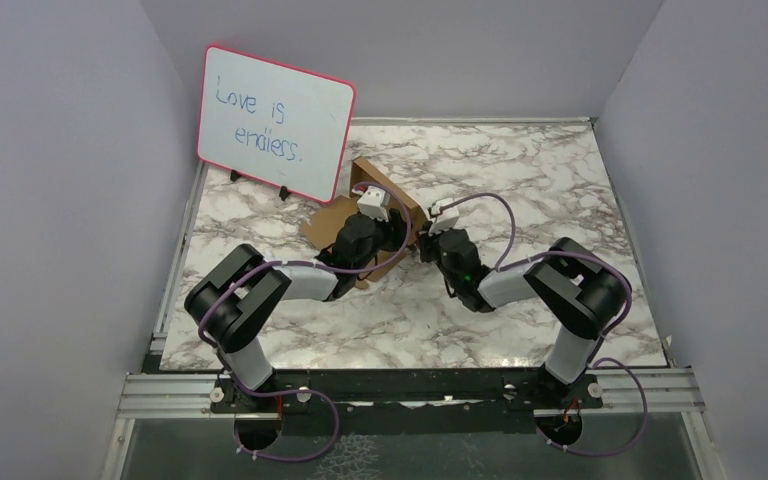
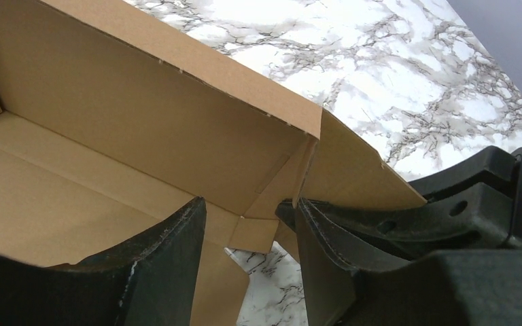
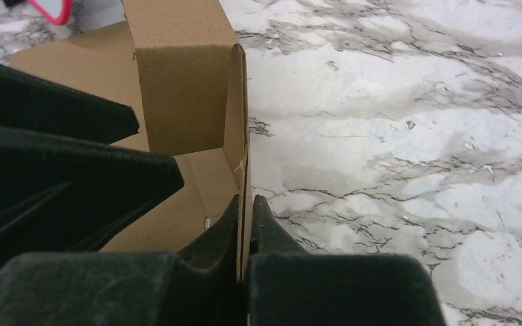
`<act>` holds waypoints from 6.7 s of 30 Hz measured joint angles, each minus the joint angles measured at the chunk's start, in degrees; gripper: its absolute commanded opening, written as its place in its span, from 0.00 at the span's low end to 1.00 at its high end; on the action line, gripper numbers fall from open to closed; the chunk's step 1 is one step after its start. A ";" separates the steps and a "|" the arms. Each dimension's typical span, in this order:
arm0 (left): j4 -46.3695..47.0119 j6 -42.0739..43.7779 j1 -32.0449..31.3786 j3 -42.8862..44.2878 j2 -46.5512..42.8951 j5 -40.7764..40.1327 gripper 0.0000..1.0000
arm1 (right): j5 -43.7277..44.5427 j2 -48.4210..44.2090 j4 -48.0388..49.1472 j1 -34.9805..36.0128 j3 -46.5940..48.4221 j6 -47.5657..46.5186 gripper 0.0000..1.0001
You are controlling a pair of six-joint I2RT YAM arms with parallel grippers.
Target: Fold the paper box
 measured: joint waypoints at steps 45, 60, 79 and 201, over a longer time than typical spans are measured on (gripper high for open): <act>4.87 -10.60 -5.97 -11.72 2.64 3.72 0.56 | 20.11 1.14 -10.38 2.40 6.27 3.80 0.01; 3.67 -14.29 -9.20 -11.56 1.68 5.53 0.59 | 15.89 5.29 4.72 2.40 2.14 -2.03 0.01; -24.92 -2.23 -8.26 -0.98 -33.33 -1.31 0.78 | 12.90 5.88 10.84 2.38 -0.76 -4.35 0.01; -22.10 1.60 2.45 -1.49 -20.02 4.59 0.56 | -15.61 -1.75 -1.40 -0.26 1.09 -10.99 0.04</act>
